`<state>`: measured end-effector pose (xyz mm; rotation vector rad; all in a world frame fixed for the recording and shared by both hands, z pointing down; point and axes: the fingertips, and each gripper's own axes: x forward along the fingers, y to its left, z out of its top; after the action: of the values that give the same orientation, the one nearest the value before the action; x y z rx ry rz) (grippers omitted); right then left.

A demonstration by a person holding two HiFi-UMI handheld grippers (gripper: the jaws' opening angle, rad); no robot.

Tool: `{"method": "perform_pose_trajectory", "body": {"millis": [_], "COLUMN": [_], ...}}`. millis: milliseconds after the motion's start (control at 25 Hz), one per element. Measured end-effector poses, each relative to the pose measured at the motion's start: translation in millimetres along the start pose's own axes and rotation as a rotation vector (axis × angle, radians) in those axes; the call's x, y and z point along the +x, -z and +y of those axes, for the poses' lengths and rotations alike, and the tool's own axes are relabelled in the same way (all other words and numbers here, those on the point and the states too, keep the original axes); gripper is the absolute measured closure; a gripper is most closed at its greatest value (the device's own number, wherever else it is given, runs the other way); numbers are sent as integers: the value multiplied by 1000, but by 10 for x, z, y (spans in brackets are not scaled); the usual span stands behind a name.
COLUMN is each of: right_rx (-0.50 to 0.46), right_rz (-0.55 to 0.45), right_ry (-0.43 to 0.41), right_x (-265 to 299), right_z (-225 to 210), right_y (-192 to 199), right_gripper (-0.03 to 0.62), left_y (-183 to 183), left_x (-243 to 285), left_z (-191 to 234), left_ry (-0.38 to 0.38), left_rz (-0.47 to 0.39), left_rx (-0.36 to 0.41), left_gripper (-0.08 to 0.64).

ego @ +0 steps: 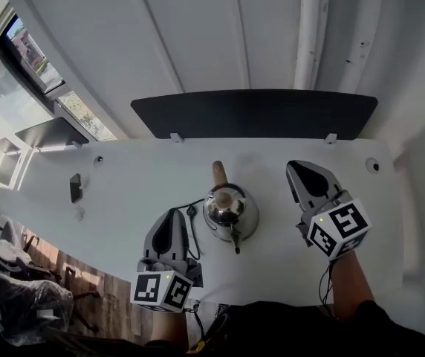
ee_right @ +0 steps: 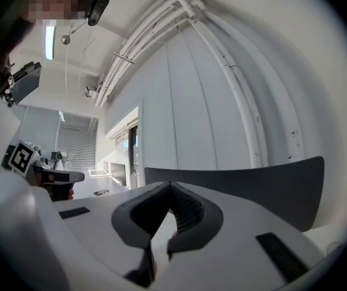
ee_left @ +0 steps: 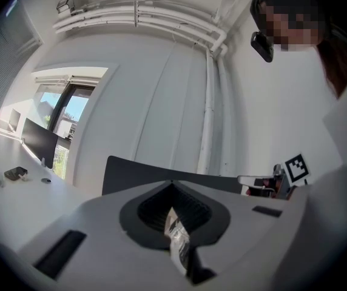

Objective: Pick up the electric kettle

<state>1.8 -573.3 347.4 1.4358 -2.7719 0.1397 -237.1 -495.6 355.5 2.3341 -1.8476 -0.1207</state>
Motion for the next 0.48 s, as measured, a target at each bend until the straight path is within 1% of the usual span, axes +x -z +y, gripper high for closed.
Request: {"method": "perform_pose_trajectory", "body": {"millis": [200, 320, 480], "right_rx": [3, -1, -9], "right_rz": [36, 47, 57], "right_ry": [-79, -145, -231], "right_x": [71, 100, 158], "right_z": [-126, -160, -185], "right_y": [95, 101, 174], "right_gripper": [587, 588, 586], "left_y": [-7, -20, 53], "left_x": [-63, -196, -396], "left_z": [-21, -80, -183], "left_ry": [-89, -167, -272], "left_rz": [-6, -25, -46], "left_rx": [4, 2, 7], "left_gripper": [558, 558, 558]}}
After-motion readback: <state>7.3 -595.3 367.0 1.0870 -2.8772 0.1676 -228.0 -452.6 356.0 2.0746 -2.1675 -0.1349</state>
